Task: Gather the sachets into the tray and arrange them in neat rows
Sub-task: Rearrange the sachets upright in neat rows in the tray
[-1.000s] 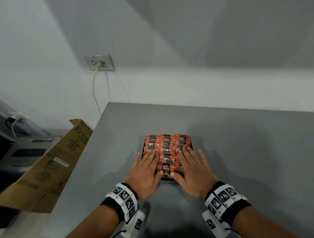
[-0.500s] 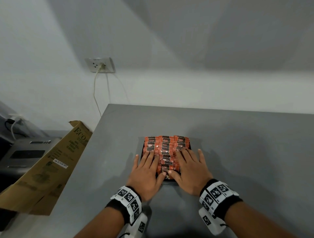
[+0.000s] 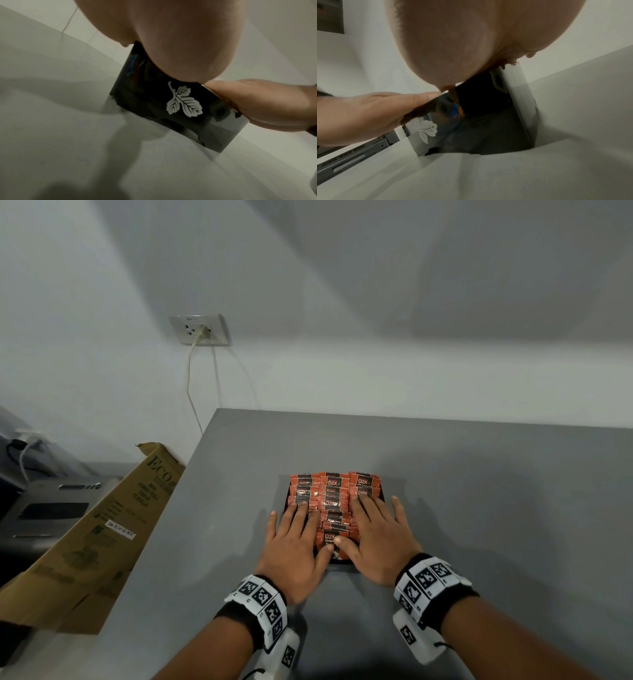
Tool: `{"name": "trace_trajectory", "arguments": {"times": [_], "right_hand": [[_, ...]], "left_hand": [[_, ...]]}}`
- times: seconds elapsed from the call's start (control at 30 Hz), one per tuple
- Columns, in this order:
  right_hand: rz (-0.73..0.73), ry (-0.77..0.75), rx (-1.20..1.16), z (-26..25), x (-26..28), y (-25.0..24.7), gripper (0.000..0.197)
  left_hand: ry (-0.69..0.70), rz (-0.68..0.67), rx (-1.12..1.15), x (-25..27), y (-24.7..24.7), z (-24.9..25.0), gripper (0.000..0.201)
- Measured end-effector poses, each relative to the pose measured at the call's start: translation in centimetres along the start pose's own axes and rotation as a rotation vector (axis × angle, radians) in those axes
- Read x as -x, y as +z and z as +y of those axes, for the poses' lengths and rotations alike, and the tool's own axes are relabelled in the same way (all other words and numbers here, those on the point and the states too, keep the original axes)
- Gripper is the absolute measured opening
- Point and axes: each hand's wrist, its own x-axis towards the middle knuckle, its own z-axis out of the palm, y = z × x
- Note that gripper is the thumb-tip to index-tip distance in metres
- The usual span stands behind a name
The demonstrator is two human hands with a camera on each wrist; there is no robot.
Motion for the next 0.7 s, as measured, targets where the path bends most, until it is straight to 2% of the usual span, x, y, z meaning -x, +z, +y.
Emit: {"name": "trace_trajectory", "arguments": {"times": [0.2, 0.3, 0.37, 0.47, 0.57, 0.7], "right_hand": [[0.082, -0.005, -0.032, 0.3, 0.3, -0.7, 0.086], [0.233, -0.056, -0.087, 0.5, 2.1, -1.3, 0.067], [0.28, -0.093, -0.089, 0.8, 4.0, -0.9, 0.054], [0.222, -0.114, -0.062, 1.1, 5.9, 0.7, 0.05], [0.132, -0.1, -0.006, 1.1, 6.3, 1.8, 0.054], [0.055, -0.05, 0.013, 1.0, 6.2, 2.0, 0.063]], "left_hand": [[0.004, 0.023, 0.019, -0.1, -0.1, 0.2, 0.075], [0.032, 0.076, 0.087, 0.1, 0.1, -0.3, 0.07], [0.049, 0.146, 0.157, 0.4, 0.0, -0.7, 0.063], [0.096, 0.218, 0.209, 1.1, 0.1, -0.8, 0.058], [0.15, 0.206, 0.173, 1.9, 1.0, -0.5, 0.055], [0.122, 0.241, 0.203, 2.2, 1.6, -0.6, 0.047]]}}
